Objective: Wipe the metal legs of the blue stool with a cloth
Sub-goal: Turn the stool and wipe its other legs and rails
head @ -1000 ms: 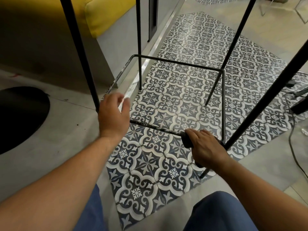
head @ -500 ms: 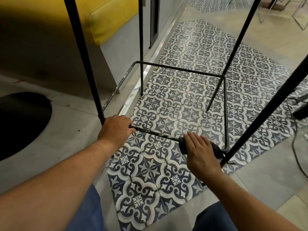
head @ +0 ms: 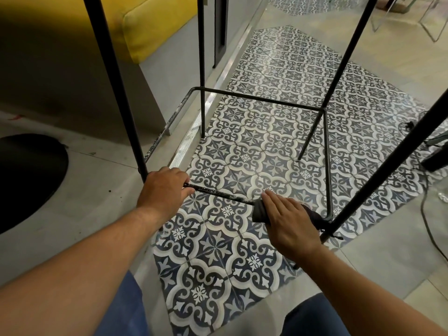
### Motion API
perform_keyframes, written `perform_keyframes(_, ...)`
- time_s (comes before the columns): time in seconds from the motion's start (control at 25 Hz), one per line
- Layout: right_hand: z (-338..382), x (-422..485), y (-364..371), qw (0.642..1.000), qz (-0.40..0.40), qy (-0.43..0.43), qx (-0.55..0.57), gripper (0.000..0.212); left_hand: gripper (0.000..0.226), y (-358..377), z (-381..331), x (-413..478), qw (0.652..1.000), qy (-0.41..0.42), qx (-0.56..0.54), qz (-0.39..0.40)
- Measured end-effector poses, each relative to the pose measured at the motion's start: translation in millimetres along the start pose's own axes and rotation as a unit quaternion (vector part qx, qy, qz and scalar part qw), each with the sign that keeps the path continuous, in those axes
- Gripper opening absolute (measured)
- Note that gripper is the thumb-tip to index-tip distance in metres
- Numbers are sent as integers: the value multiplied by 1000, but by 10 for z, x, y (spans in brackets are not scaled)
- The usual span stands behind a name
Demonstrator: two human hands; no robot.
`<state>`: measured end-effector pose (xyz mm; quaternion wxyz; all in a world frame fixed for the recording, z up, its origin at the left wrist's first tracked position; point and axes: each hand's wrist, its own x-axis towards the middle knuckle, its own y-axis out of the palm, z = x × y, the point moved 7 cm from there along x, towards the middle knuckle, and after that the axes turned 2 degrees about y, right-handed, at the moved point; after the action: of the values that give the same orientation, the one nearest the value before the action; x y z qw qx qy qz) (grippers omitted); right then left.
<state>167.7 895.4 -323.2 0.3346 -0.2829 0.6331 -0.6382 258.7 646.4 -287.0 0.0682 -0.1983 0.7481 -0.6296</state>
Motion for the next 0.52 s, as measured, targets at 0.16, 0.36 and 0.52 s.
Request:
perform_keyframes(0.16, -281, -171, 52, 994, 66, -59, -64, 65, 24, -6, -6, -7, 1000, 4, 6, 3)
perform_keyframes(0.36, -274, 25, -118, 999, 16, 23, -30, 58, 24, 6, -13, -9, 1000, 9, 12, 0)
perform_keyframes(0.52, 40, 242, -116, 999, -22, 7, -23, 29, 24, 19, -23, -11, 999, 12, 31, -3)
